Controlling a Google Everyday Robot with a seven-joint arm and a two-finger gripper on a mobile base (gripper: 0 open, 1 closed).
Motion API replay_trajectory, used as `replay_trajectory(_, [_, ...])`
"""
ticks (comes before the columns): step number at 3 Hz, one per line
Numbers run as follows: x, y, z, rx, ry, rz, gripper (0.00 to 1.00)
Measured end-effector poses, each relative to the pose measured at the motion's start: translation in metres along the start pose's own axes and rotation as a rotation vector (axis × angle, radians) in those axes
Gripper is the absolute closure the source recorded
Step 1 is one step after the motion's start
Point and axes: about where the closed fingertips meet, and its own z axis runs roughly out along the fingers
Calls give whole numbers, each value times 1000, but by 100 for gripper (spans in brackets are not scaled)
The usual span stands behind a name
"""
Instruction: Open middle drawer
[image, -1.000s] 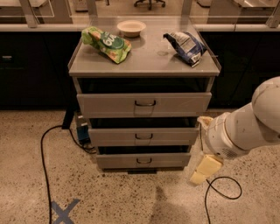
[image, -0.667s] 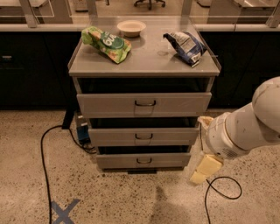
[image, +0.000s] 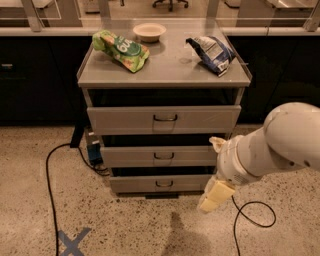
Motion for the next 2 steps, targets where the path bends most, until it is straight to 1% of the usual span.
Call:
replay_trajectory(1, [1,-3,44,12,-44,27,0])
replay_trajectory(2, [7,-11,93,10,-54,51,0])
